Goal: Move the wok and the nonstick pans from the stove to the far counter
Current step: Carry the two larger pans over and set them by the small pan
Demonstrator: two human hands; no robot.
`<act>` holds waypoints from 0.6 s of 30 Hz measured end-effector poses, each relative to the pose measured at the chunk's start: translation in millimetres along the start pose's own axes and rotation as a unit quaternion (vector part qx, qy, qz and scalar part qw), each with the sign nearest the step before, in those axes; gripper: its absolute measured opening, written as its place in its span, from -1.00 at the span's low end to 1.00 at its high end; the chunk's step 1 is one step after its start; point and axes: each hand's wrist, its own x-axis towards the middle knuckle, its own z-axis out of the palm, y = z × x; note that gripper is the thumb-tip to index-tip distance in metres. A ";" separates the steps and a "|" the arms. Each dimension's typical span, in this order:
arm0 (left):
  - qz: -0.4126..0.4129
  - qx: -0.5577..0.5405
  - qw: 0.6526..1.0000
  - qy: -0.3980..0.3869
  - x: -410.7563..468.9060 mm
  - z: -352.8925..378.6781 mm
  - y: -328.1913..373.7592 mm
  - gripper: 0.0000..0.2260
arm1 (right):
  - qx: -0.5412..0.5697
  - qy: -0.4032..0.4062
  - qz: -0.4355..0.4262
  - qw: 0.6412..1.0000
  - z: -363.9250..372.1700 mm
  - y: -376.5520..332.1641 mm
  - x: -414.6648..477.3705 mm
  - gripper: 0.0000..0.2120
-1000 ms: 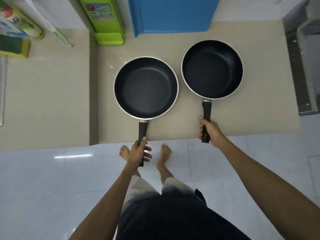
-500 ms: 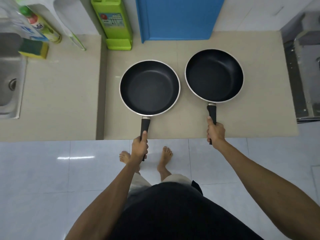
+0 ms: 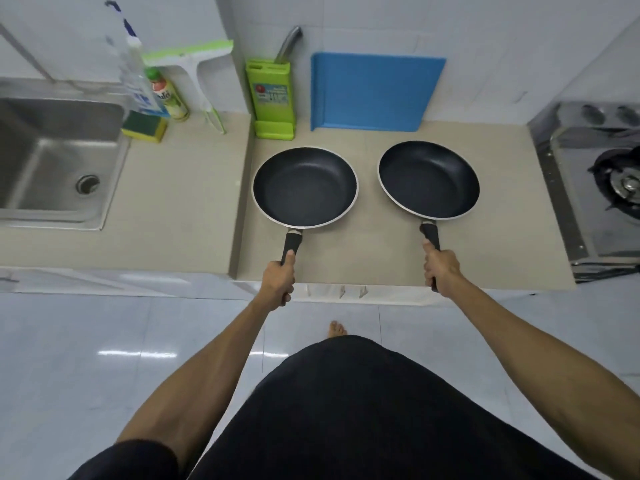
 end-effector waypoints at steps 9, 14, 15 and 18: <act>0.046 -0.072 0.996 0.003 -42.9 -104.0 -18.6 -0.57 | 0.006 -0.005 -0.068 0.998 36.7 -14.2 -83.7 -0.57; 0.065 -0.100 0.992 0.040 -74.5 -186.3 -62.8 -0.57 | -0.014 -0.042 -0.101 0.994 84.2 -18.5 -137.5 -0.58; 0.068 -0.103 0.991 0.055 -80.5 -204.6 -74.0 -0.57 | -0.024 -0.049 -0.111 0.992 96.8 -17.3 -148.4 -0.58; 0.073 -0.114 0.985 0.106 -96.9 -257.0 -110.5 -0.59 | -0.050 -0.080 -0.137 0.986 139.8 -12.1 -182.4 -0.57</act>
